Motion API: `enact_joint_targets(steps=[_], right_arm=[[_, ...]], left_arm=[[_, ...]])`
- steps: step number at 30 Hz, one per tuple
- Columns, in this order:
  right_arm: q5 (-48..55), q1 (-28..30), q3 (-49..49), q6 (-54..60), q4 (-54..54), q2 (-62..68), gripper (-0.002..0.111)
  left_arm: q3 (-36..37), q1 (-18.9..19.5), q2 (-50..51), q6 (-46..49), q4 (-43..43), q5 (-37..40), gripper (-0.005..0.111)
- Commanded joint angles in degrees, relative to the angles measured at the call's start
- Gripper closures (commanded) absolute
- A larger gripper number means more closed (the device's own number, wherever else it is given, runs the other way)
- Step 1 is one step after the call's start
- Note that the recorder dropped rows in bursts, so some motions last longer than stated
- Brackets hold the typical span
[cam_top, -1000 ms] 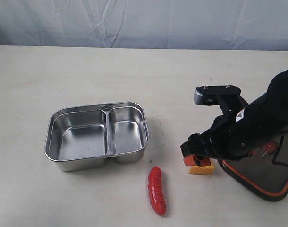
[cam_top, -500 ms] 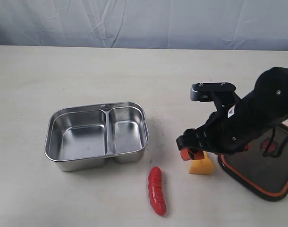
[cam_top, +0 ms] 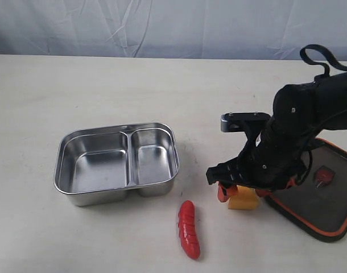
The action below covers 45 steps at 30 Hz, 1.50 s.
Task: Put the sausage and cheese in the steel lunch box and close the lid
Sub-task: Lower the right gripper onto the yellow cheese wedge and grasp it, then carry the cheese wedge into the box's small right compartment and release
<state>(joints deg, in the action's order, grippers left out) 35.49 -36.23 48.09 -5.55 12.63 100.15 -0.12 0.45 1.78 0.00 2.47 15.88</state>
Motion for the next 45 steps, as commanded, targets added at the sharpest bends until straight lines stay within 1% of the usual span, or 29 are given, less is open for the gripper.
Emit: enact_joint_targets(steps=[1, 2, 3, 4, 6, 9, 10, 14, 18, 20, 23, 28, 31, 34, 40, 45], right_arm=[[-0.05, -0.35, 0.24, -0.47, 0.06, 1.64, 0.037], [-0.05, -0.35, 0.24, -0.47, 0.06, 1.76, 0.038], [-0.28, -0.35, 0.24, -0.47, 0.49, 1.76, 0.043], [-0.40, -0.35, 0.24, -0.47, 0.75, 1.76, 0.051], [-0.44, -0.35, 0.24, -0.47, 1.38, 1.76, 0.069], [0.15, -0.35, 0.24, -0.47, 3.25, 1.76, 0.102], [0.84, -0.35, 0.24, -0.36, 3.64, 1.76, 0.108], [5.70, -0.35, 1.34, 0.01, 3.68, 1.53, 0.108], [12.19, -0.43, 4.52, 1.47, 4.67, -0.24, 0.108], [13.45, -0.94, 6.32, 2.48, 5.95, -1.92, 0.108], [12.51, -2.85, 9.84, 2.48, 6.17, -4.83, 0.108], [5.47, -8.00, 16.57, 2.60, 7.76, -6.47, 0.109], [2.41, -11.57, 21.91, 7.05, 9.01, -4.21, 0.109], [3.24, -14.70, 28.09, 9.83, 9.95, -0.23, 0.109], [8.33, -18.49, 39.86, 9.96, 8.25, 9.86, 0.109], [13.91, -20.16, 46.52, 9.96, 5.74, 16.13, 0.109]], left_arm=[[0.12, -0.67, -0.45, 0.00, 0.17, -0.45, 0.107], [0.12, -0.67, -0.45, 0.00, 0.17, -0.45, 0.107], [0.12, -0.67, -0.45, 0.00, 0.17, -0.45, 0.107], [0.12, -0.67, -0.45, 0.00, 0.17, -0.45, 0.107], [0.12, -0.67, -0.45, 0.00, 0.17, -0.45, 0.107], [0.12, -0.67, -0.45, 0.00, 0.17, -0.45, 0.107], [0.12, -0.67, -0.45, 0.00, 0.17, -0.45, 0.107], [0.12, -0.67, -0.45, 0.00, 0.17, -0.45, 0.107], [0.12, -0.67, -0.45, 0.00, 0.17, -0.45, 0.107], [0.12, -0.67, -0.45, 0.00, 0.17, -0.45, 0.107], [0.12, -0.67, -0.45, 0.00, 0.17, -0.45, 0.107], [0.12, -0.67, -0.45, 0.00, 0.17, -0.45, 0.107], [0.12, -0.67, -0.45, 0.00, 0.17, -0.45, 0.107], [0.12, -0.67, -0.45, 0.00, 0.17, -0.45, 0.107], [0.12, -0.67, -0.45, 0.00, 0.17, -0.45, 0.107], [0.12, -0.67, -0.45, 0.00, 0.17, -0.45, 0.107]])
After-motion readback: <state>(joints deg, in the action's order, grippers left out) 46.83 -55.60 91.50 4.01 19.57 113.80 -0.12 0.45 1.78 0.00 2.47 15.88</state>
